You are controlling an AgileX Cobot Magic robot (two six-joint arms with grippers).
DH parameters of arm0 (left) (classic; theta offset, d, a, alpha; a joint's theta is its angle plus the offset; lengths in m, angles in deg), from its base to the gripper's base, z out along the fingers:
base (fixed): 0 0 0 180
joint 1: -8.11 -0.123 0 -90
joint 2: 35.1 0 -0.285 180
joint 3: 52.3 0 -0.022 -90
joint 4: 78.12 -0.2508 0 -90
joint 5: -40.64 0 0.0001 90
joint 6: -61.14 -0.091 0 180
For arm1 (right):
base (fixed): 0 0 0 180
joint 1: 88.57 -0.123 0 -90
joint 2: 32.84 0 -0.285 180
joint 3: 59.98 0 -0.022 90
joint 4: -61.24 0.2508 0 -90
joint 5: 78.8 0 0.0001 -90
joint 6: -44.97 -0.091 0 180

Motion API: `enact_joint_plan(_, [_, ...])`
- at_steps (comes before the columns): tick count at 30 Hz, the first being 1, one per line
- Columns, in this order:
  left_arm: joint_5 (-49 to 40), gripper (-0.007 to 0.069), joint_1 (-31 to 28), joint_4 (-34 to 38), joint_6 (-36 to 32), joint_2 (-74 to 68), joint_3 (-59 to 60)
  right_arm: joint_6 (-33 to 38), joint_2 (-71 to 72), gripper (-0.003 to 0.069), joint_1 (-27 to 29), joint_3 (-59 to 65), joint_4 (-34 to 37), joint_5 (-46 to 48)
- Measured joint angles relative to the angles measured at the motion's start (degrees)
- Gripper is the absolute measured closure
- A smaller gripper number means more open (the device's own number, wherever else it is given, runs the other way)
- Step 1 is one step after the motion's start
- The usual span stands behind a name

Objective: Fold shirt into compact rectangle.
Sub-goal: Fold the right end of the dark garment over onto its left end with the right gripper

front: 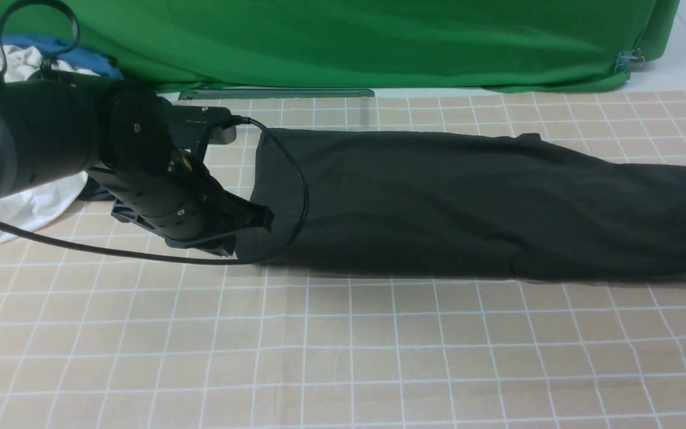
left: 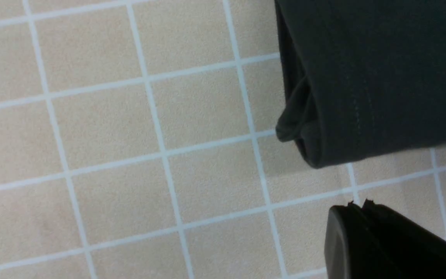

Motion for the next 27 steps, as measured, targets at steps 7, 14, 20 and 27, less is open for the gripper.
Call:
enact_joint_plan(7, [-5.42, 0.0606, 0.00, -6.30, 3.30, 1.99, -3.37, -0.18, 3.67, 0.0561, -8.60, -7.98, 9.47, 3.74])
enact_joint_plan(14, [-9.34, 0.0606, -4.45, -9.86, 6.64, 7.70, -3.87, -0.45, 3.85, 0.0561, -22.77, -13.04, 22.41, 2.01])
enact_joint_plan(20, [-13.28, 0.0606, -11.09, -9.60, 6.34, 11.65, -3.87, -0.99, 1.25, 0.0561, -35.00, -13.61, 25.95, -6.92])
enact_joint_plan(27, [-14.34, 0.0606, -13.25, -7.25, 4.48, 15.05, -3.87, -1.30, -5.49, 0.0561, -45.54, -13.61, 28.63, -20.02])
